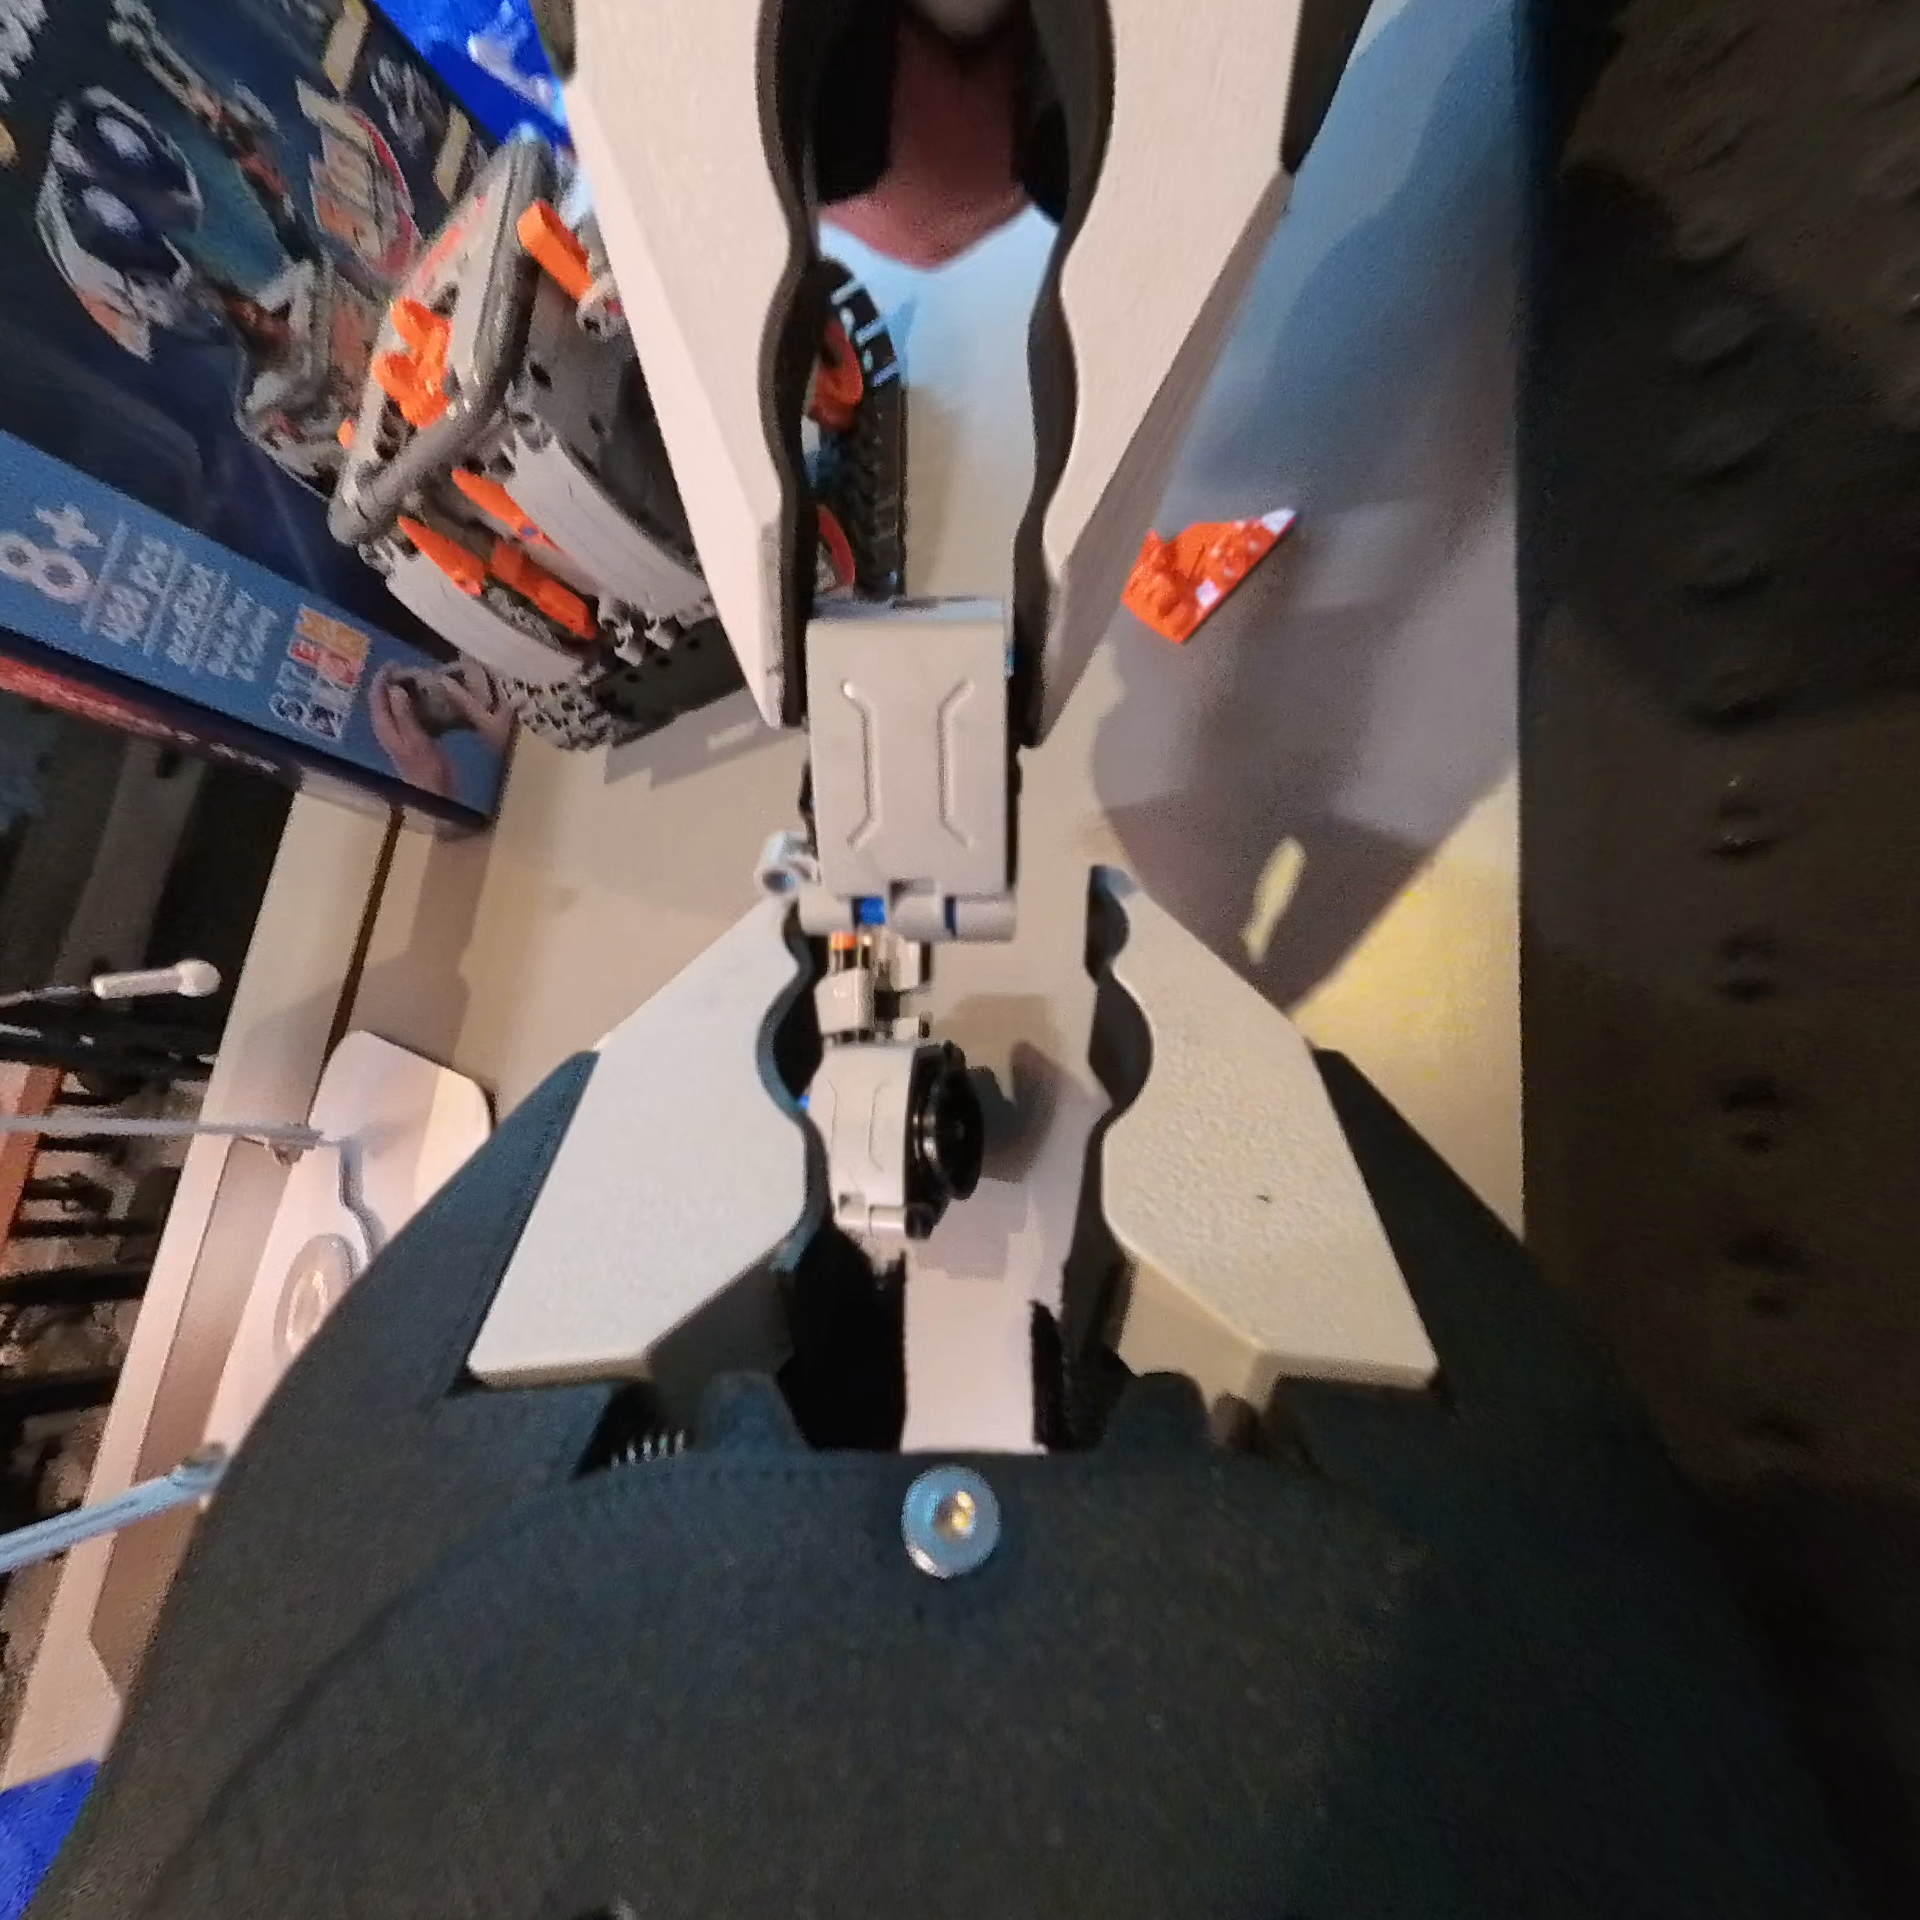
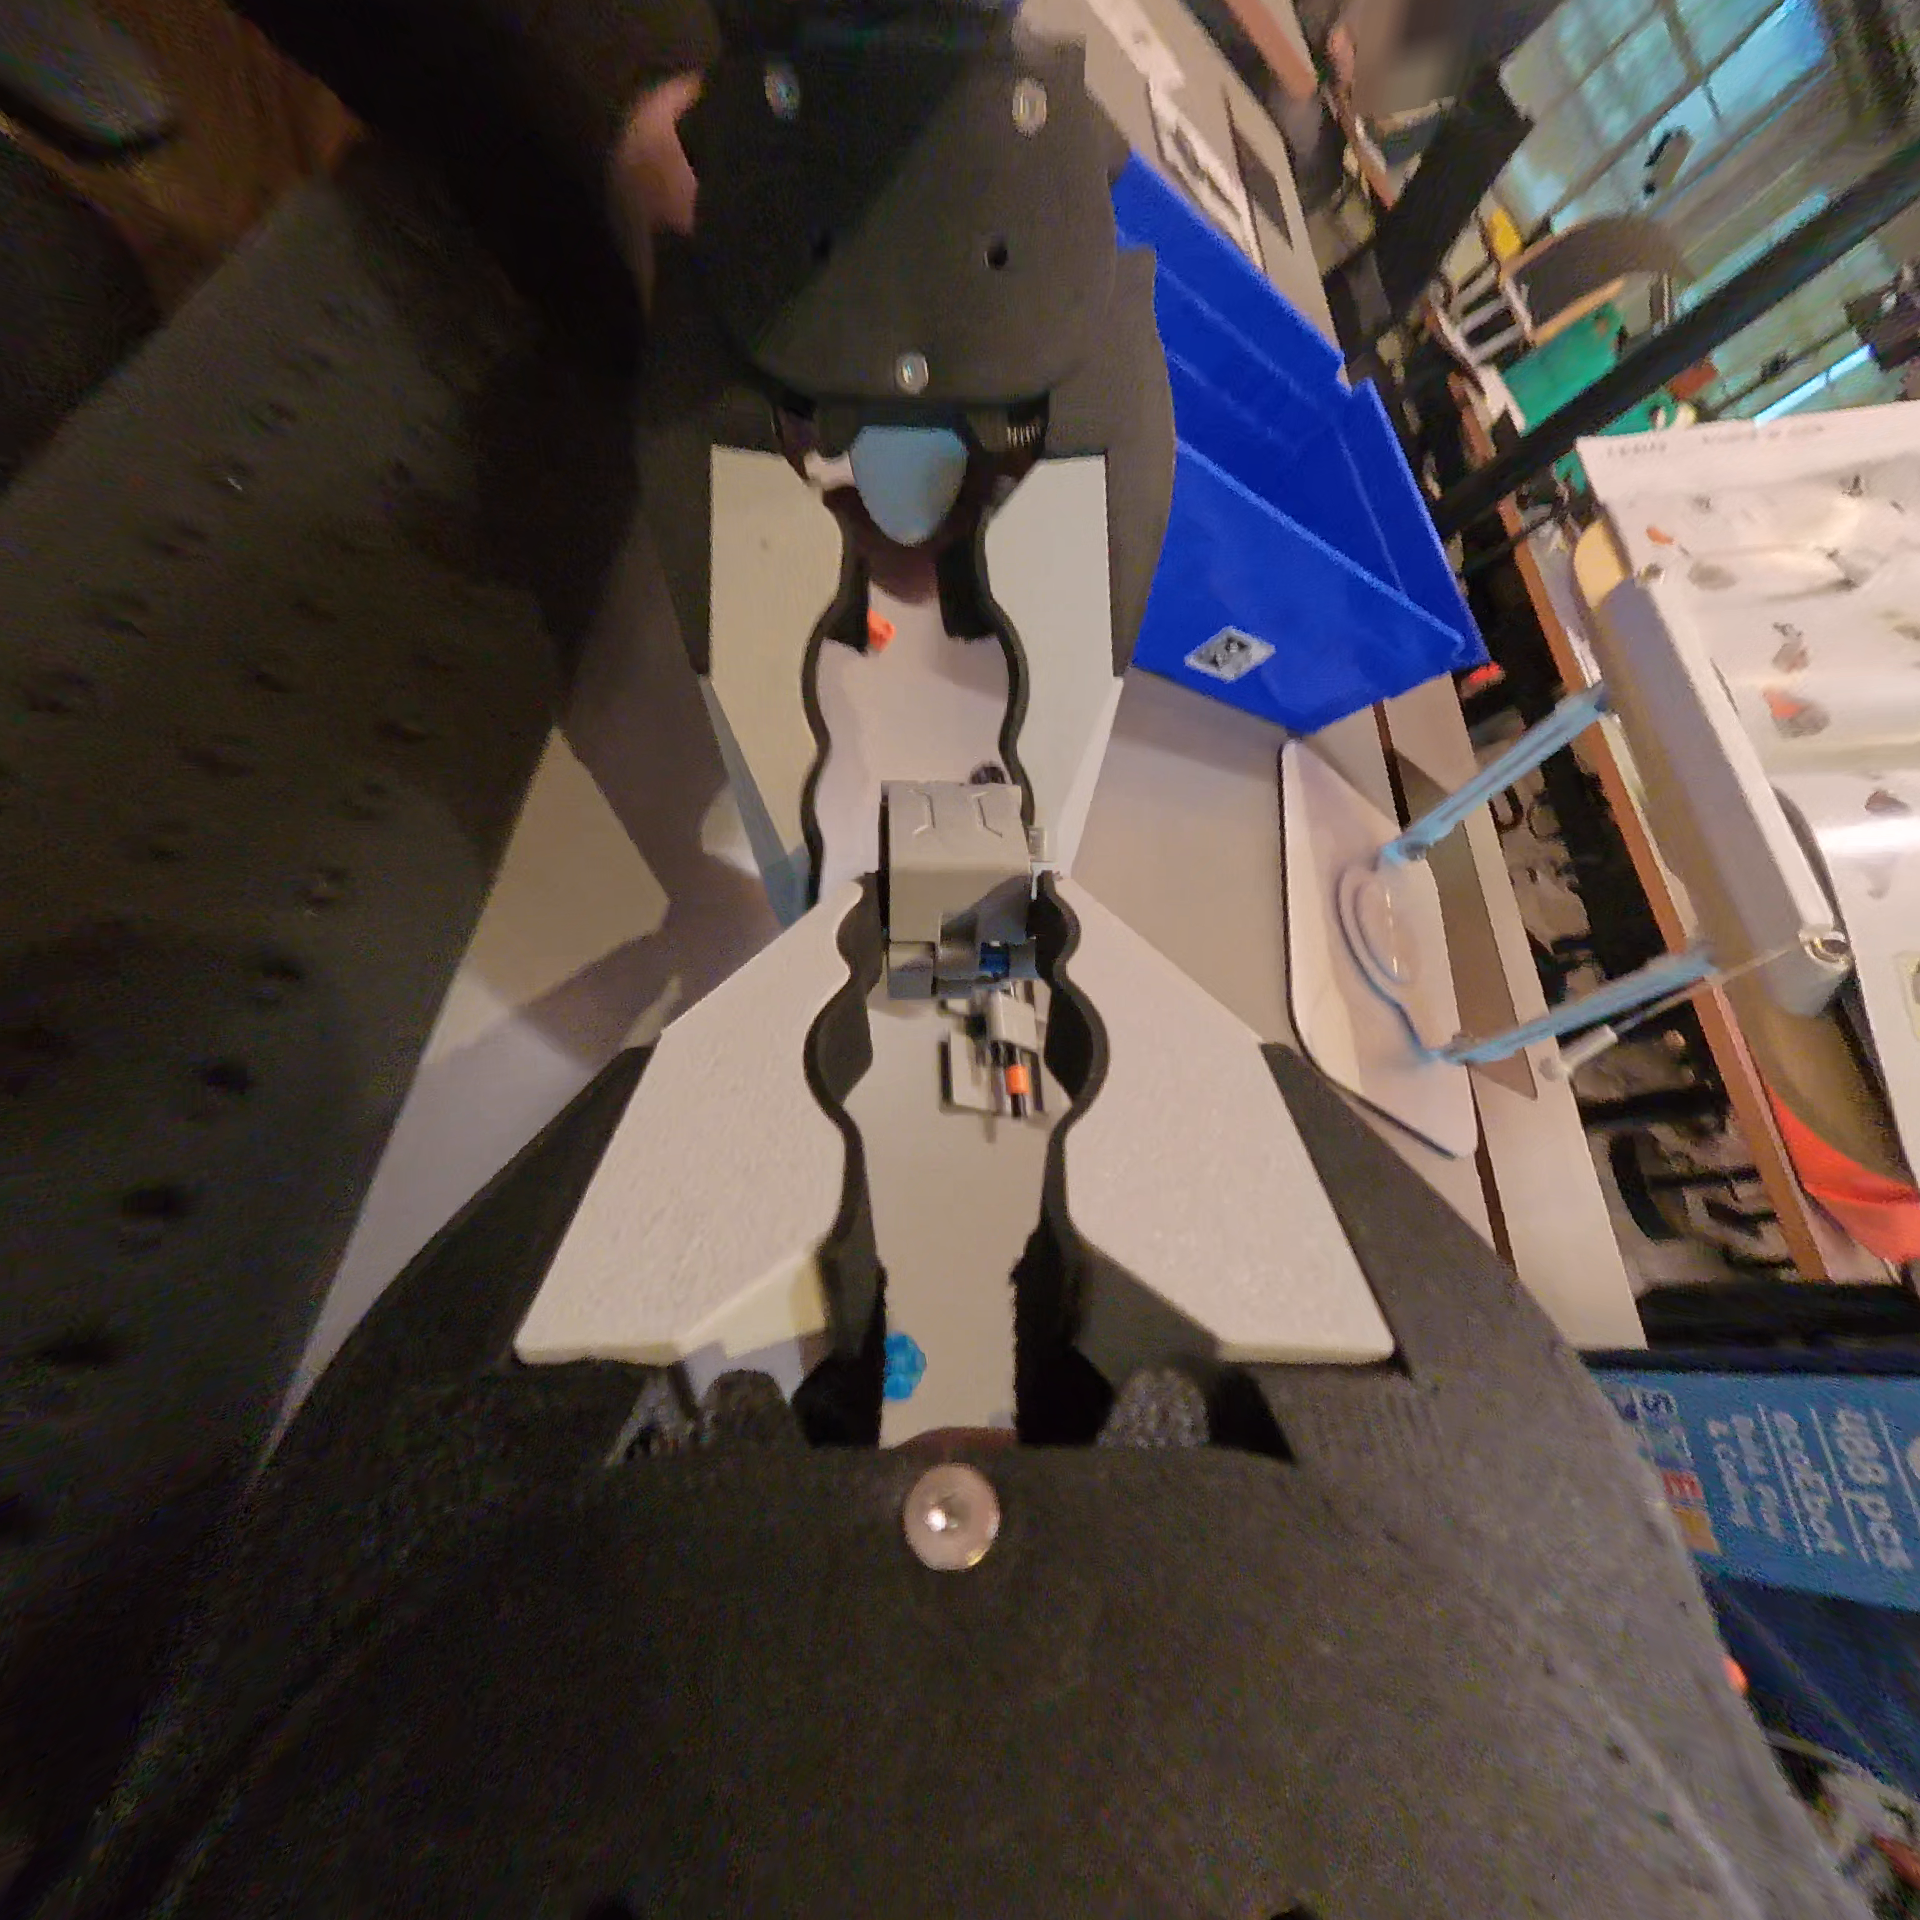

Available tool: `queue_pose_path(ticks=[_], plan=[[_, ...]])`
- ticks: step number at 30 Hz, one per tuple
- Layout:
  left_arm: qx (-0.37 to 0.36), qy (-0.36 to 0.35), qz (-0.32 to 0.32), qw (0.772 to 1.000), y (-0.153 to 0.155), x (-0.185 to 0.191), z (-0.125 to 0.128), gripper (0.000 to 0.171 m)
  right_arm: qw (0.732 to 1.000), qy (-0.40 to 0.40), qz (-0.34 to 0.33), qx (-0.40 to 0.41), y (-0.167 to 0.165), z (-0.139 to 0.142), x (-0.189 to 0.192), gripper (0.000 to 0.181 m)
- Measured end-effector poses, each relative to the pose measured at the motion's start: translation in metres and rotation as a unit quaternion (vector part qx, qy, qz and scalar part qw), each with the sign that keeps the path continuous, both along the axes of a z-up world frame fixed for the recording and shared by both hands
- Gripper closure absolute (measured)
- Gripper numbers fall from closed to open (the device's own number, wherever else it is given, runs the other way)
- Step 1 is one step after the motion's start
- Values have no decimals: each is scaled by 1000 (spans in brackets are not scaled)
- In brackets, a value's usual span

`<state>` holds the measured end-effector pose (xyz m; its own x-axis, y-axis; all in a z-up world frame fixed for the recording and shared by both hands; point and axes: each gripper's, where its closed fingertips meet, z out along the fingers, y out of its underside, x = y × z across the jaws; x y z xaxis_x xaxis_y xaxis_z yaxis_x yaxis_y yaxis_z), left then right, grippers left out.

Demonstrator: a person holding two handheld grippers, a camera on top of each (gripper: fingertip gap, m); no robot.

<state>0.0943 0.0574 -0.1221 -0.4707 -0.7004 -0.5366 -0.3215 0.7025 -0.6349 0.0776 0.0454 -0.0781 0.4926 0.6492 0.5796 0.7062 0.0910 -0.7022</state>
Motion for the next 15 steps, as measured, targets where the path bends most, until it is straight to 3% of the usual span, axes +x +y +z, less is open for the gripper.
queue_pose_path(ticks=[3,8,12,15], plan=[[1,-32,-20,999,-9,1,12,148,999,31,29,13,-7,12,-9,155],[59,-75,-10,995,-4,2,22,147,999,2,21,43,-7,15,-6,155],[150,-104,9,983,4,2,28,148,998,-22,16,57,-7,15,-5,153],[205,-112,17,972,8,3,29,147,997,-37,6,69,-5,15,-5,138]])
